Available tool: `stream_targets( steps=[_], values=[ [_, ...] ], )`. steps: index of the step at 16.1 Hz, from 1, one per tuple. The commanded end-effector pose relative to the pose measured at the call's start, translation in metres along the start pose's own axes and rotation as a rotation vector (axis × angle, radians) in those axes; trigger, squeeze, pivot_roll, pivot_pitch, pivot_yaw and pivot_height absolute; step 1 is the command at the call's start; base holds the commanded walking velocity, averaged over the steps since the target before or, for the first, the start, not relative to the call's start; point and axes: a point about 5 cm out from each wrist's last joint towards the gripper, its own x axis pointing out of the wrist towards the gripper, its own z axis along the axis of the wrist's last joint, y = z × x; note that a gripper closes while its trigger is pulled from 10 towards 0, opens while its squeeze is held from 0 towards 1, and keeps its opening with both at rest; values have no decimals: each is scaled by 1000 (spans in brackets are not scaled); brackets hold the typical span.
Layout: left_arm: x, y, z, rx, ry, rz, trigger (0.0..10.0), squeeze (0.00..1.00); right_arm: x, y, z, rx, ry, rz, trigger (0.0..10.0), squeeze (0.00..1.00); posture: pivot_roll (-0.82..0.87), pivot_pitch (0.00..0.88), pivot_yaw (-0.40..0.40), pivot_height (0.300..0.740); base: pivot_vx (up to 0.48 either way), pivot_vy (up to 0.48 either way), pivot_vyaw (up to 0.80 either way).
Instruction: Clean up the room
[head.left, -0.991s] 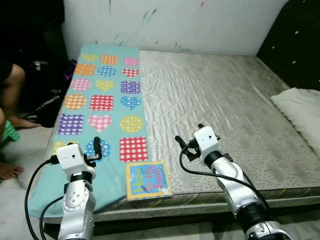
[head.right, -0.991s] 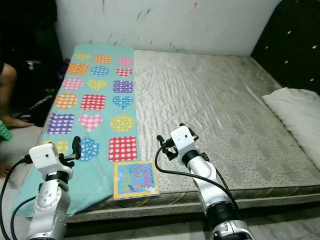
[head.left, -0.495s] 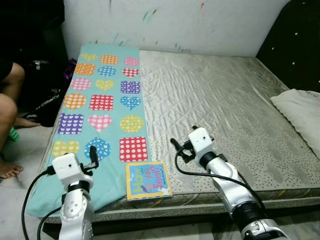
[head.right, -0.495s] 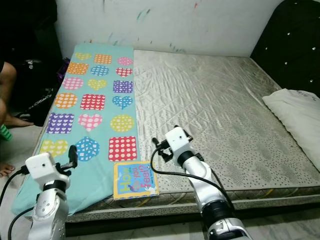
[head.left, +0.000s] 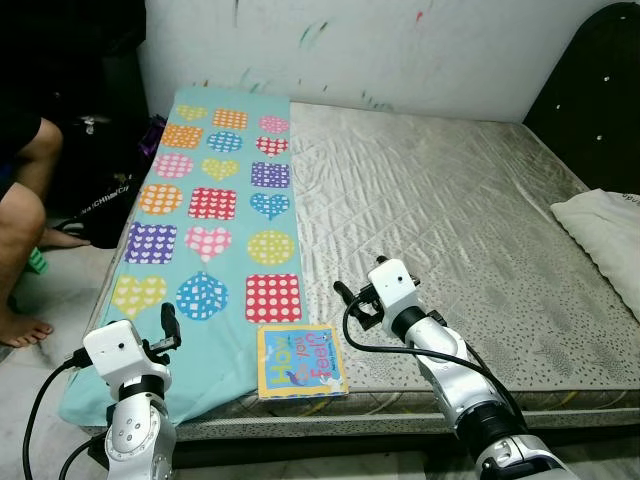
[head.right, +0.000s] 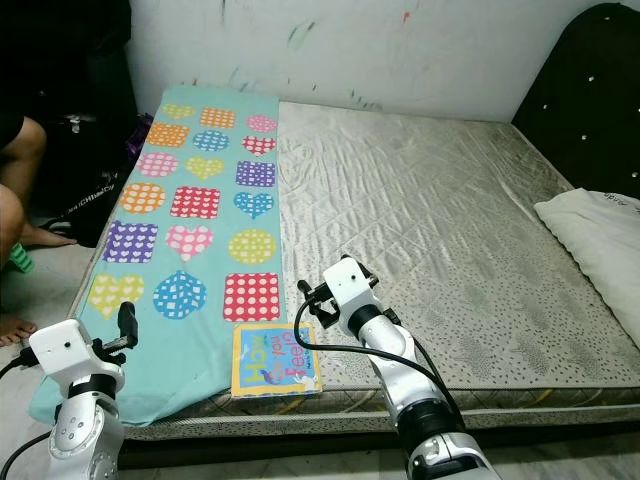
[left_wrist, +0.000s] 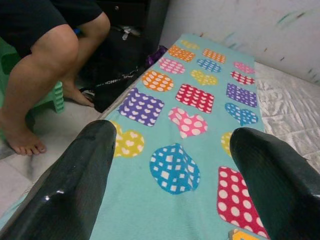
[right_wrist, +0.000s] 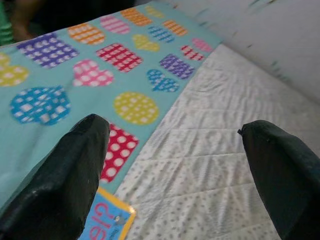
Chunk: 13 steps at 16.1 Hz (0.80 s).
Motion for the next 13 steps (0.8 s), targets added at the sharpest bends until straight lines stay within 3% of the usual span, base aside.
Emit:
stream_targets(
  steps=[1,3,4,7,13],
  values=[
    [0,-4,1,1,5,-13,10000,0,-1,-17,1,18,0,-94,10000,0,15,0,-120,740,0,0,0],
    [2,-6,2,8,9,-37,10000,0,-6,-31,-2,78,2,-197,10000,0,1,0,-102,740,0,0,0],
    [6,-7,4,20,13,-57,10000,0,-17,-45,-8,104,9,-288,10000,0,-26,0,-78,740,0,0,0],
    [10,-8,5,27,19,-79,10000,0,-51,-70,-33,53,98,-413,10000,0,-57,0,-60,740,0,0,0],
    [-3,-5,0,23,64,-106,10000,0,-100,-89,-59,63,149,-460,10000,0,-118,7,-27,740,0,0,0]
  ],
)
